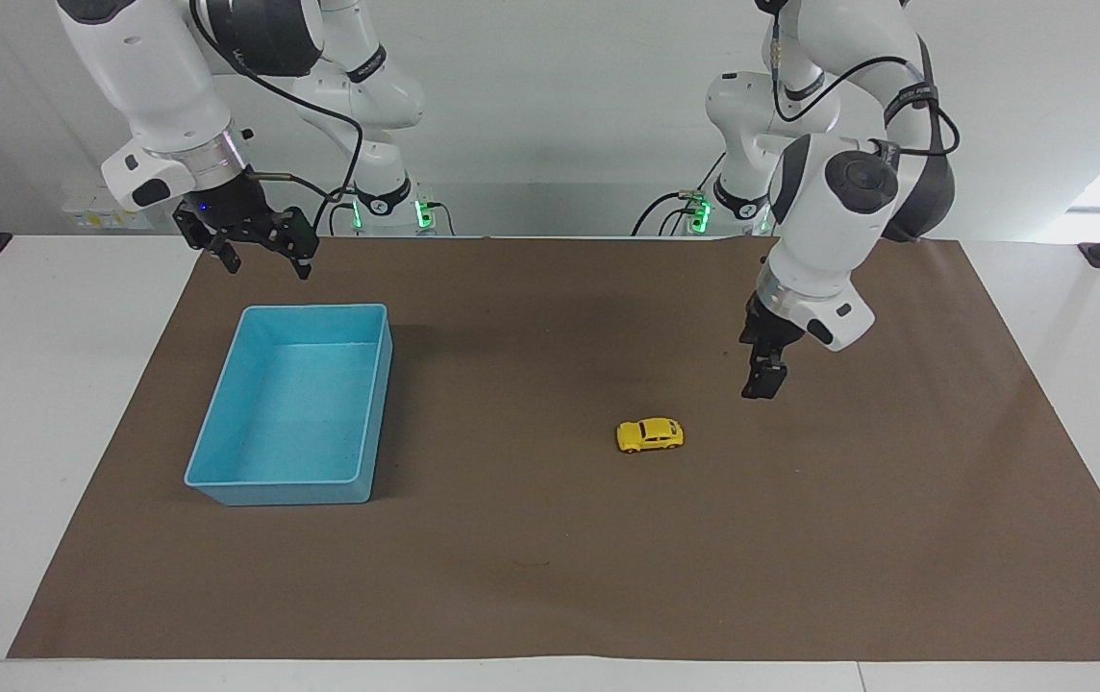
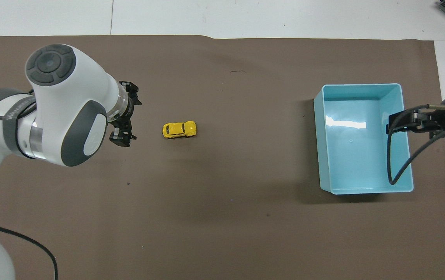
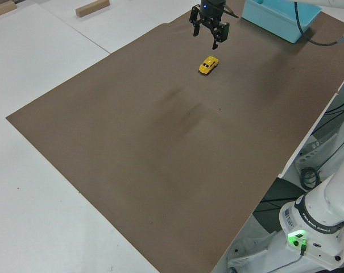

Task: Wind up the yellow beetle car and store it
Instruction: 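Reach the left gripper toward the yellow beetle car, then press the left gripper down onto the top of the yellow car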

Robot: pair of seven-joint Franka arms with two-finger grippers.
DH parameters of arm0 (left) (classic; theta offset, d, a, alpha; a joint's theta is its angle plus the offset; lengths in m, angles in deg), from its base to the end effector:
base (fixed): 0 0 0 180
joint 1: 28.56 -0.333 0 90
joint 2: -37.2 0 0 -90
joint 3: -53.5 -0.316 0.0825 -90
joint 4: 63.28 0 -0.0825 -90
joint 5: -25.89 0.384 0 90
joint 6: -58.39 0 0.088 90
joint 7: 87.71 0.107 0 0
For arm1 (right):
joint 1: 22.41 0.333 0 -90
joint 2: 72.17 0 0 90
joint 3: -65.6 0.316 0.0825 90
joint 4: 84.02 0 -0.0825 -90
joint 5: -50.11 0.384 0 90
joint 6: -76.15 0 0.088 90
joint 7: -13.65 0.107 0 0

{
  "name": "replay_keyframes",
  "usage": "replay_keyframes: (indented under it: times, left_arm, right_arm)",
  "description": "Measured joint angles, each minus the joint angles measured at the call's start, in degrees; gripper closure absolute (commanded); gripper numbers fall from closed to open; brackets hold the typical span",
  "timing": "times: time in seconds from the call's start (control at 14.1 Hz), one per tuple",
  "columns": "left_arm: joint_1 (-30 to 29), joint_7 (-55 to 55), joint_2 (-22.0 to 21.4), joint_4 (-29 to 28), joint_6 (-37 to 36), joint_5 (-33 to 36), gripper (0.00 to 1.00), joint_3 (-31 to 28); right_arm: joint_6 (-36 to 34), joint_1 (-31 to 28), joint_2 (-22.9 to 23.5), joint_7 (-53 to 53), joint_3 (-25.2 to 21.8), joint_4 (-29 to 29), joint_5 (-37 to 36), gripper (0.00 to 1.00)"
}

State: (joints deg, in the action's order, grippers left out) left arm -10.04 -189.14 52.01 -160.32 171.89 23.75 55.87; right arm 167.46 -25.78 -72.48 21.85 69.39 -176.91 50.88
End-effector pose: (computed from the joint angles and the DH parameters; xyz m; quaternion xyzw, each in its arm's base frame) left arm 0.5966 -0.2280 0.4468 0.7576 0.6522 -0.0127 0.0235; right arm 0.5537 0.0056 0.6057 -0.9976 0.0681 0.0115 0.0057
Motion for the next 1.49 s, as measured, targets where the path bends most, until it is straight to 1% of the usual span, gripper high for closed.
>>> replay_keyframes:
  times: [0.21,0.5,0.64,0.85,1.28,1.49]
  left_arm:
    - [0.7,-4.3,1.1,0.3,0.9,0.0,0.00,-0.1]
    - [4.4,-11.6,6.1,2.4,2.4,0.0,0.00,0.0]
    - [4.9,-14.1,7.6,3.4,3.9,0.0,0.00,-0.1]
    - [4.9,-16.8,7.8,4.1,4.2,0.0,0.00,-0.3]
    - [4.9,-17.8,7.8,4.3,4.2,0.0,0.00,-0.4]
    - [5.2,-18.9,9.0,4.2,4.4,0.7,0.00,-0.3]
  right_arm:
    - [0.0,0.0,0.0,0.0,0.0,0.0,0.0,0.00]
    - [0.0,0.0,0.0,0.0,0.0,0.0,0.0,0.00]
    - [0.0,0.0,0.0,0.0,0.0,0.0,0.0,0.00]
    - [0.0,0.0,0.0,0.0,0.0,0.0,0.0,0.00]
    - [0.0,0.0,0.0,0.0,0.0,0.0,0.0,0.00]
    - [0.0,0.0,0.0,0.0,0.0,0.0,0.0,0.00]
